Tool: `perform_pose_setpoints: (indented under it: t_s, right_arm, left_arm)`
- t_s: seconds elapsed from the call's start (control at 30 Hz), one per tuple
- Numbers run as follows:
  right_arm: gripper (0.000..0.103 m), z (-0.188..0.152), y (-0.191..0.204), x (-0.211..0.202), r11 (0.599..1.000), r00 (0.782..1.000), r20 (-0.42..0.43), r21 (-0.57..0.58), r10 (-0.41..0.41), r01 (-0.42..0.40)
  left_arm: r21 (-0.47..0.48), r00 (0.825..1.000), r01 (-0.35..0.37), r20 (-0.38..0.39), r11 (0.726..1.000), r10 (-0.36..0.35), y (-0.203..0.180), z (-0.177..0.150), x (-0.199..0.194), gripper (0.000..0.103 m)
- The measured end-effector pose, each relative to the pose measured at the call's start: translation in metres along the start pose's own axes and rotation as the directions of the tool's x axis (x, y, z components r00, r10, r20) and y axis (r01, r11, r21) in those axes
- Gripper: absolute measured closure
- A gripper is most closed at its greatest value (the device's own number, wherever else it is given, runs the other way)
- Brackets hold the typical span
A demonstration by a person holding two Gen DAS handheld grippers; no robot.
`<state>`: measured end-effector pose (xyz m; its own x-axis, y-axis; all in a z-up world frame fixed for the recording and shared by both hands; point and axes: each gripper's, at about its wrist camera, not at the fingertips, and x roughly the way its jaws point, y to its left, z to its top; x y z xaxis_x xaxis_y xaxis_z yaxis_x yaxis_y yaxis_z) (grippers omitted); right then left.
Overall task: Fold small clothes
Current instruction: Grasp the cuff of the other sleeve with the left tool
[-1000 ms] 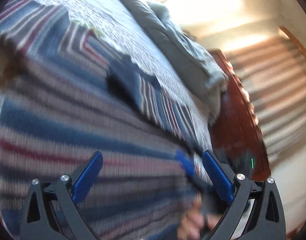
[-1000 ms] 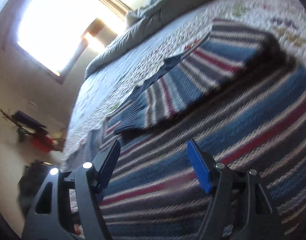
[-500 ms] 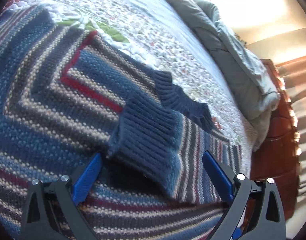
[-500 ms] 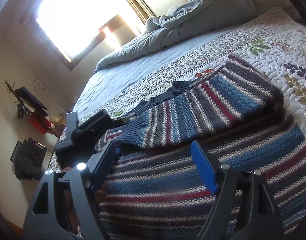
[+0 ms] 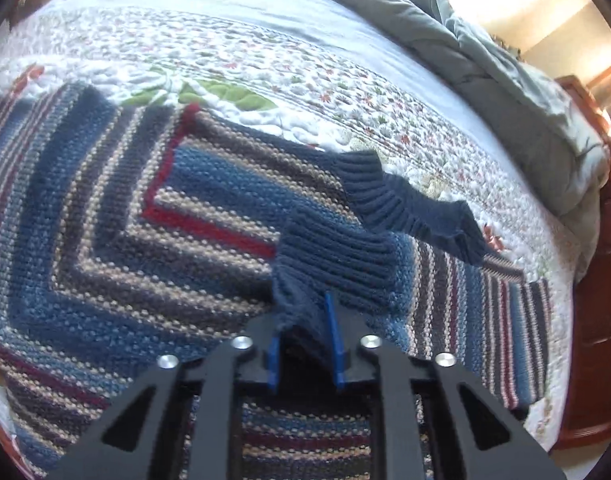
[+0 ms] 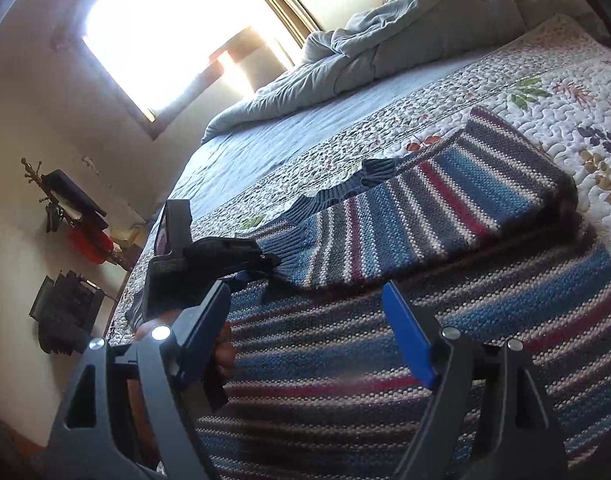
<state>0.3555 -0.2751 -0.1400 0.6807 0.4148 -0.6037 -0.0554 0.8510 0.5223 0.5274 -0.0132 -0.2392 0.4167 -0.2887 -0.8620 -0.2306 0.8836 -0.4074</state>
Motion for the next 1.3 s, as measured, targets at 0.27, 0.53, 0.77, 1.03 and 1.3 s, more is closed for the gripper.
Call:
perform_pose_setpoints:
  t_s: [0.27,0.53,0.77,1.03,1.3]
  right_arm:
    - [0.025,-0.003,0.002,0.005,1.000,1.000,-0.011,-0.021,-0.010,0.009]
    - [0.025,-0.007,0.010,0.009,0.999,1.000,-0.015,-0.050,-0.021,0.020]
    - [0.025,-0.011,0.016,0.013,0.997,0.999,-0.023,-0.072,-0.025,0.023]
    - [0.025,-0.012,0.017,0.016,0.997,0.999,-0.032,-0.077,-0.026,0.023]
    - [0.025,-0.013,0.017,0.016,0.998,0.999,-0.037,-0.068,-0.019,0.017]
  left_arm:
    - [0.043,0.996,0.038,0.084,0.998,-0.042,0.002,0.004,-0.031,0.094]
    - [0.036,0.994,0.002,0.111,0.999,-0.006,0.034,0.018,-0.057,0.094]
    - [0.002,0.999,-0.020,0.045,1.000,0.020,0.060,0.008,-0.036,0.094]
    - [0.000,0.998,-0.044,0.048,0.999,0.043,0.065,0.005,-0.048,0.078]
    - [0.091,0.965,0.172,0.186,0.981,-0.186,0.036,0.001,-0.092,0.037]
